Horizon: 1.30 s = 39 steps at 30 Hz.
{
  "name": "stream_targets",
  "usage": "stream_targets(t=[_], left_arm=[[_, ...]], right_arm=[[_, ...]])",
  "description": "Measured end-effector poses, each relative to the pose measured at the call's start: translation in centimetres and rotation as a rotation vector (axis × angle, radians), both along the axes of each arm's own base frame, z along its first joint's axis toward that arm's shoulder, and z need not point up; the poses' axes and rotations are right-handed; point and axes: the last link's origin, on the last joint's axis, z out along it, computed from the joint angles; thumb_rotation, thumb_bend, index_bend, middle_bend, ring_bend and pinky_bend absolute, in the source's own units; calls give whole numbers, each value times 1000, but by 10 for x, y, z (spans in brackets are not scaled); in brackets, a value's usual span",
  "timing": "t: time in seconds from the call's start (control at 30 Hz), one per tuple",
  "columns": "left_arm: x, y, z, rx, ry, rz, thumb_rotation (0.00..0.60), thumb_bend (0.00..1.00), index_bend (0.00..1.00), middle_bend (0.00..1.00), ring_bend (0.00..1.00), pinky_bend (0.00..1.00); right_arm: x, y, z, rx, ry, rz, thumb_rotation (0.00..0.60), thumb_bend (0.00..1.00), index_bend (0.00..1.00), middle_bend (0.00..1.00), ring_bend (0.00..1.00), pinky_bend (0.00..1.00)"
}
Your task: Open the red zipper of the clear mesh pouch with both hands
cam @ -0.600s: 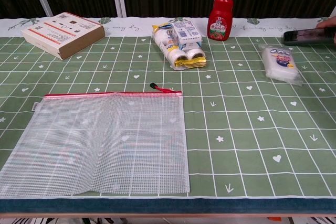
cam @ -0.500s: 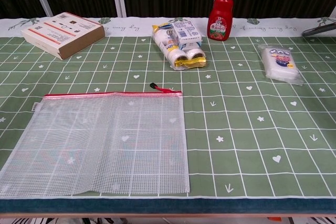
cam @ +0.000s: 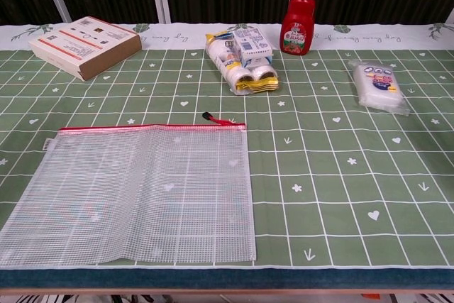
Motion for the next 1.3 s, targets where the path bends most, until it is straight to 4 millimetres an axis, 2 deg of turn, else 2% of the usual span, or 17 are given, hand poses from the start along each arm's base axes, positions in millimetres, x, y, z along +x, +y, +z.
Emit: stream_targets(t=[0.23, 0.37, 0.67, 1.0, 1.3], left_arm=[[10, 11, -1, -5, 11, -22, 600, 61, 0, 0, 0, 0], [21, 25, -3, -11, 29, -49, 600, 84, 3, 0, 0, 0], [75, 82, -26, -79, 89, -155, 600, 122, 79, 0, 0, 0], [140, 148, -85, -190, 143, -202, 600, 148, 227, 0, 0, 0], [188, 183, -146, -292, 183, -207, 600, 160, 320, 33, 0, 0]], right_arm=[[-2, -3, 0, -8, -5, -16, 600, 127, 0, 0, 0, 206], [-2, -4, -2, -7, -4, -17, 600, 127, 0, 0, 0, 206], [-4, -7, -3, -9, -18, -46, 600, 129, 0, 0, 0, 206], [-6, -9, -5, 6, -41, -71, 600, 136, 0, 0, 0, 206], [-7, -9, -6, 20, -62, -92, 600, 145, 0, 0, 0, 206]])
